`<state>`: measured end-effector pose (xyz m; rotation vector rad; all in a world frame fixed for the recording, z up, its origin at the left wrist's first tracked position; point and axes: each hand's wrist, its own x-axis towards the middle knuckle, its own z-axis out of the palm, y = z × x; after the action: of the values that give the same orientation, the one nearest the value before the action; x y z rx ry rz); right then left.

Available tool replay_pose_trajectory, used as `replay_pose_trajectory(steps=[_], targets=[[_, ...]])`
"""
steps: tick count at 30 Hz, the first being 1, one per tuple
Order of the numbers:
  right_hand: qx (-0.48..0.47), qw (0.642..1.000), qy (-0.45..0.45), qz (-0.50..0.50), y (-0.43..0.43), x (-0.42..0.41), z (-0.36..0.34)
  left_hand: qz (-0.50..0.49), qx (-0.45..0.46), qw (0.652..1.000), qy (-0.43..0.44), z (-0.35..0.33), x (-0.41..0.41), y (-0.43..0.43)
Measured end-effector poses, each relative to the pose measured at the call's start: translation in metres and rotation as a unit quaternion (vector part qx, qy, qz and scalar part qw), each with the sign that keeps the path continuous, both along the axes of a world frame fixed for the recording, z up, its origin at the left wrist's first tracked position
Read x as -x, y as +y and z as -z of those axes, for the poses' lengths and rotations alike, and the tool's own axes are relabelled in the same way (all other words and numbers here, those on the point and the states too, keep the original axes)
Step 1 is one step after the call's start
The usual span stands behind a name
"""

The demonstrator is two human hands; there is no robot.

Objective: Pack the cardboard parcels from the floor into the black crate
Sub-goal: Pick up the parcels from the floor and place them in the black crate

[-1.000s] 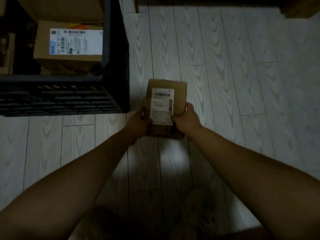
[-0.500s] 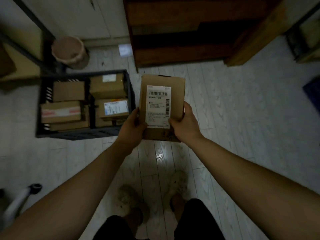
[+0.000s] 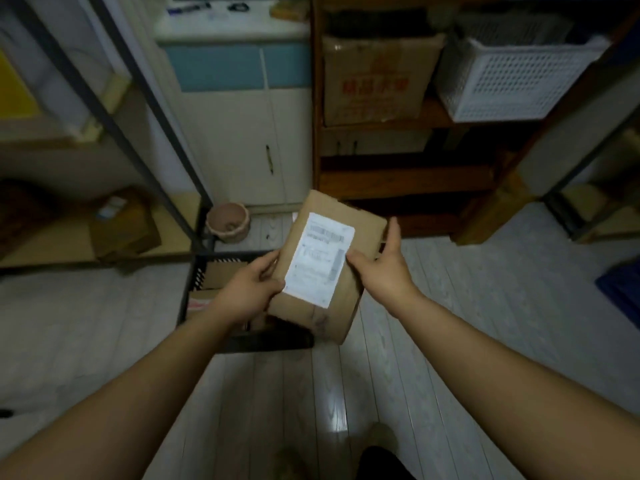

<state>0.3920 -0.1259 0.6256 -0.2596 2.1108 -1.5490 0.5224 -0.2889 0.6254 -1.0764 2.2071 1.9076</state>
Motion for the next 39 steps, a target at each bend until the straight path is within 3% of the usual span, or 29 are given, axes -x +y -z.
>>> replay_pose_trajectory(steps=[3,5,8,11,16,20,28,39], targets=[[0.002,1.0,-0.004,0.011,-0.009,0.012,-0.016,-0.001,0.018,1.0,-0.013,-0.023,-0.001,-0.02],[0.028,0.999,-0.023,0.016,-0.017,0.018,-0.022,-0.061,0.026,0.998,-0.005,-0.033,-0.001,-0.029],[0.091,0.99,-0.096,0.052,-0.035,0.026,-0.029,-0.18,-0.041,0.983,0.016,-0.038,-0.003,-0.034],[0.127,0.981,-0.135,0.048,-0.058,0.028,-0.03,-0.211,-0.084,0.973,0.032,-0.04,-0.003,-0.032],[0.032,0.999,-0.041,-0.013,-0.086,0.018,-0.028,-0.274,0.036,0.96,0.044,-0.047,-0.014,-0.061],[0.01,0.996,0.024,-0.082,-0.12,0.007,-0.028,-0.309,0.088,0.945,0.067,-0.052,-0.029,-0.104],[-0.019,0.991,0.074,-0.106,-0.224,-0.029,-0.013,-0.259,0.082,0.96,0.071,-0.039,-0.056,-0.228],[-0.122,0.987,0.069,-0.083,-0.299,-0.049,0.034,-0.107,0.124,0.986,-0.025,-0.001,-0.039,-0.322]])
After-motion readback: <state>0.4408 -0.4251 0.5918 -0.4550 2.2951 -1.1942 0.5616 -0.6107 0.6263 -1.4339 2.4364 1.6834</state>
